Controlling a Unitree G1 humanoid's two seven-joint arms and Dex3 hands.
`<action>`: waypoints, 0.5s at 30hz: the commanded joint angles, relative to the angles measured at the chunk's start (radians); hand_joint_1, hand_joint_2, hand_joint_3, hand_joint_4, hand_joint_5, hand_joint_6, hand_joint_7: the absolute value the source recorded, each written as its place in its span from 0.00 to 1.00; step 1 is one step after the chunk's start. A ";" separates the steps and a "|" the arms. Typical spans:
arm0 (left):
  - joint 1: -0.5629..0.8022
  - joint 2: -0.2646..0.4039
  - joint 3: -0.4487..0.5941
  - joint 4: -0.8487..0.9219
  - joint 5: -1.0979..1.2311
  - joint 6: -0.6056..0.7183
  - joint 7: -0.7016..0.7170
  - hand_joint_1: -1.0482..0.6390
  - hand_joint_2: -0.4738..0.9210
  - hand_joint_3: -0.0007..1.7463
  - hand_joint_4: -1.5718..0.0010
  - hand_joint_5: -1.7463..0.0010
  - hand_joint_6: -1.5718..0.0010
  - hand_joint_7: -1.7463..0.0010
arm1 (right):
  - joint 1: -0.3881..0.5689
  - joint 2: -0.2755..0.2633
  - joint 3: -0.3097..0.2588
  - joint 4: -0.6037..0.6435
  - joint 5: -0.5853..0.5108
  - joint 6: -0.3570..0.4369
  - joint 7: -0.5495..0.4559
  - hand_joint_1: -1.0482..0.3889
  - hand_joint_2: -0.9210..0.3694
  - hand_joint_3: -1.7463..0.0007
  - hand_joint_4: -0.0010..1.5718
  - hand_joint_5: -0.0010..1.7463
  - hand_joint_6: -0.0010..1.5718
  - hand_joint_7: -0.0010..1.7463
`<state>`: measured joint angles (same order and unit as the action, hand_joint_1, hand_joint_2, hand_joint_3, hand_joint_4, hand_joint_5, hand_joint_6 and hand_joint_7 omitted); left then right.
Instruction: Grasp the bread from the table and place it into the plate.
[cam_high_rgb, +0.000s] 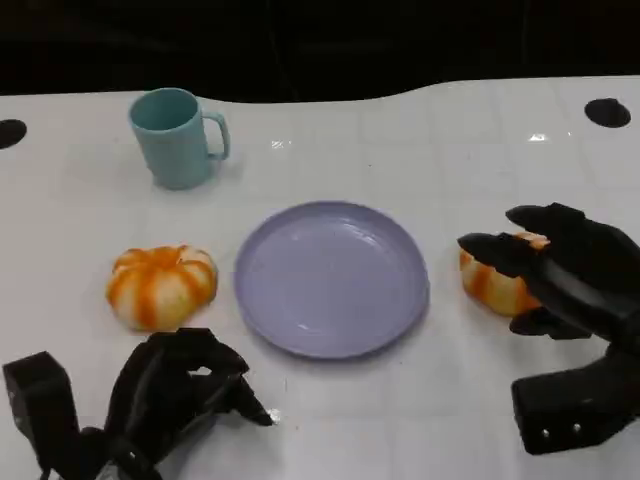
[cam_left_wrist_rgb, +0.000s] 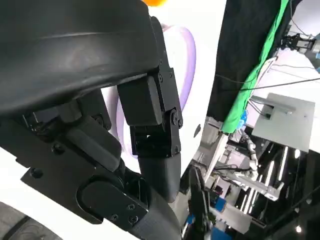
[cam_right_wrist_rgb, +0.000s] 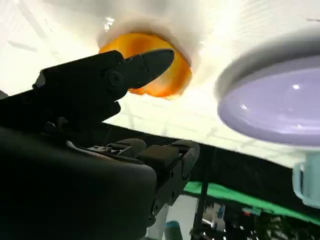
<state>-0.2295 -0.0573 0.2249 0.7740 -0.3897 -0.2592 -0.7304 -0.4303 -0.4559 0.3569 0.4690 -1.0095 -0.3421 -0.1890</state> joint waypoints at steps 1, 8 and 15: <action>0.001 0.009 0.003 -0.007 -0.005 0.003 0.003 0.00 0.82 0.00 0.00 0.65 0.00 0.81 | -0.076 0.015 0.068 0.122 -0.016 0.031 -0.024 0.35 0.06 0.99 0.11 0.07 0.19 0.00; 0.010 0.008 -0.001 -0.023 0.001 0.002 0.014 0.00 0.82 0.00 0.00 0.65 0.00 0.80 | -0.182 0.063 0.151 0.332 -0.003 0.058 -0.053 0.34 0.05 1.00 0.12 0.06 0.18 0.00; 0.009 0.009 0.001 -0.018 -0.001 -0.002 0.010 0.00 0.82 0.00 0.00 0.65 0.00 0.81 | -0.269 0.117 0.214 0.510 0.007 0.078 -0.077 0.35 0.05 1.00 0.11 0.04 0.16 0.00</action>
<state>-0.2245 -0.0592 0.2241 0.7640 -0.3899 -0.2583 -0.7301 -0.6615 -0.3510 0.5534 0.9192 -1.0165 -0.2746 -0.2538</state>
